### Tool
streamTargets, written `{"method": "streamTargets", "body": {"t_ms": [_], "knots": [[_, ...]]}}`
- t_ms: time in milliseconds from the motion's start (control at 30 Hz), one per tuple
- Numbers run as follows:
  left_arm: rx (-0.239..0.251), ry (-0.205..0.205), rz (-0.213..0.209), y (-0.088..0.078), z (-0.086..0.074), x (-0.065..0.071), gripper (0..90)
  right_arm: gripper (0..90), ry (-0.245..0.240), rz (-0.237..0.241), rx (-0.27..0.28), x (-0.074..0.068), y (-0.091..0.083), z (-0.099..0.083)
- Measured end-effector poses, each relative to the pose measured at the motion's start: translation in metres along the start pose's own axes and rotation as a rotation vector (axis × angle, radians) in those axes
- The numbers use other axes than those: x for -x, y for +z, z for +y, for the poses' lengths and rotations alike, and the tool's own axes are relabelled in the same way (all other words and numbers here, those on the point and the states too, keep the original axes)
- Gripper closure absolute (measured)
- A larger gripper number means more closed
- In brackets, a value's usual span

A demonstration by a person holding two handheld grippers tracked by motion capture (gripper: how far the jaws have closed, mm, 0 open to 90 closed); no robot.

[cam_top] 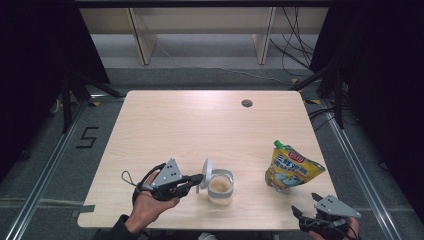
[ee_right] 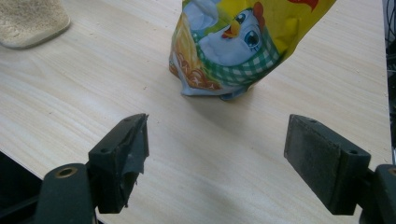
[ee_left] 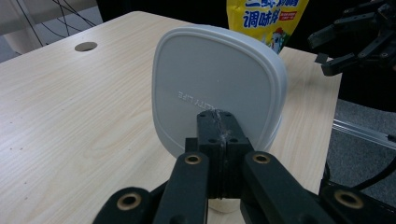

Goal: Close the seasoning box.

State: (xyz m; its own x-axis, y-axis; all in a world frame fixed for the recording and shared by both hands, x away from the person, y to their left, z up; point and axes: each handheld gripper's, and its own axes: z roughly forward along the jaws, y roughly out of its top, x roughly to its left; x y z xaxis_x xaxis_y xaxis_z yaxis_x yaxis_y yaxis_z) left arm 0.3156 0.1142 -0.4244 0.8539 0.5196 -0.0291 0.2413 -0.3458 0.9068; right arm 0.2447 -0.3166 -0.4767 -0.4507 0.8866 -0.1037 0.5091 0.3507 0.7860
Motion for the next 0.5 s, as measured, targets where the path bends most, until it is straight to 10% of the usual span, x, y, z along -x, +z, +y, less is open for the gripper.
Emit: {"method": "streamTargets", "body": {"t_ms": [500], "knots": [[0.013, -0.019, -0.018, 0.0045, 0.0035, 0.0031, 88.5, 23.3, -0.018, 0.003, 0.000, 0.0004, 0.0001, 0.0000]]}}
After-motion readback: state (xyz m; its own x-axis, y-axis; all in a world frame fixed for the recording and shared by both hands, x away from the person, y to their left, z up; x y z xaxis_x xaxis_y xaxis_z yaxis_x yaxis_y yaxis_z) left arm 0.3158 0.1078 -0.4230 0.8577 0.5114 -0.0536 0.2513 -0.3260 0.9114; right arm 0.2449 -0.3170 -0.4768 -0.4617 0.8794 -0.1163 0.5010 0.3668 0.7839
